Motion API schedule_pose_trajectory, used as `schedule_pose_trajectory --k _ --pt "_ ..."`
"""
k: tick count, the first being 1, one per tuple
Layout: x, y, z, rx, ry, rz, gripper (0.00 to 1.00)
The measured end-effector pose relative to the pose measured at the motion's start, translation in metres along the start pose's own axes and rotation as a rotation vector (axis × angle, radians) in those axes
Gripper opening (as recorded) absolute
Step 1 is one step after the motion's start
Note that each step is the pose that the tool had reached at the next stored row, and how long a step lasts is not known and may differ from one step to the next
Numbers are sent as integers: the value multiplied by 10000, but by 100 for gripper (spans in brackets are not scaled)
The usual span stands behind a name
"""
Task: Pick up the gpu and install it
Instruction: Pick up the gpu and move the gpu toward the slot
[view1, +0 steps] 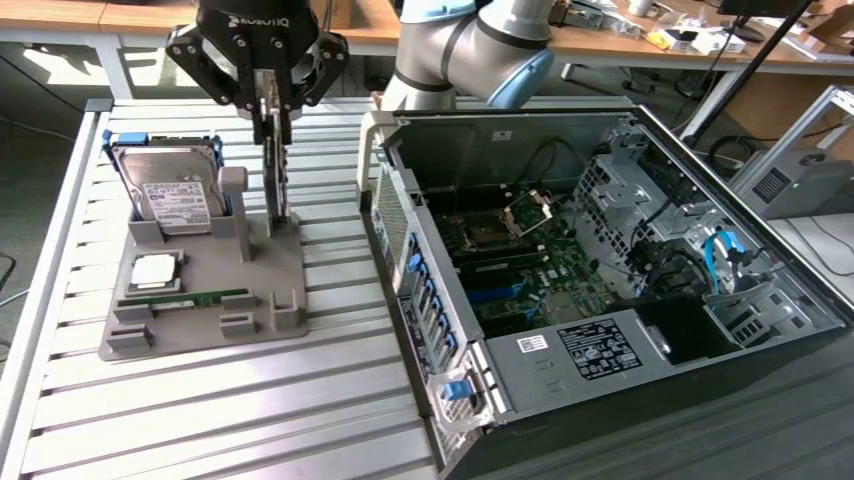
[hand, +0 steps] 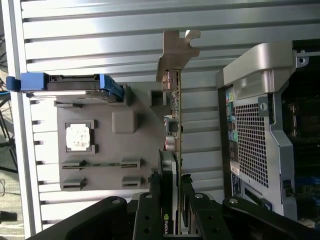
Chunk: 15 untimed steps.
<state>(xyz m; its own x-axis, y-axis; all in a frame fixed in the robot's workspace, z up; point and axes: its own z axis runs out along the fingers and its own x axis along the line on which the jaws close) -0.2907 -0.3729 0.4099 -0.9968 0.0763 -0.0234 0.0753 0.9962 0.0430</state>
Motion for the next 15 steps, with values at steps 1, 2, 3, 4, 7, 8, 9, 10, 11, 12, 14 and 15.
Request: schedule_pose_trajectory --k 1,2,3,4,7,8,9,10,11,12,14,15 --pt "0 0 -8 0 0 0 27" --pt "0 1 -17 0 1 0 27" --pt "0 1 -26 0 1 0 27" --pt "-1 1 -36 0 1 0 27" --pt "-2 3 -78 0 1 0 27" --pt "-2 4 -96 0 0 0 27" --pt "-3 5 -111 0 1 0 27" --pt "-3 5 -125 0 1 0 27" --pt "-3 6 -138 0 0 0 27" --pt "-3 6 -150 0 0 0 27" --pt "-4 7 -173 0 1 0 27" --pt "-4 8 -187 0 0 0 27"
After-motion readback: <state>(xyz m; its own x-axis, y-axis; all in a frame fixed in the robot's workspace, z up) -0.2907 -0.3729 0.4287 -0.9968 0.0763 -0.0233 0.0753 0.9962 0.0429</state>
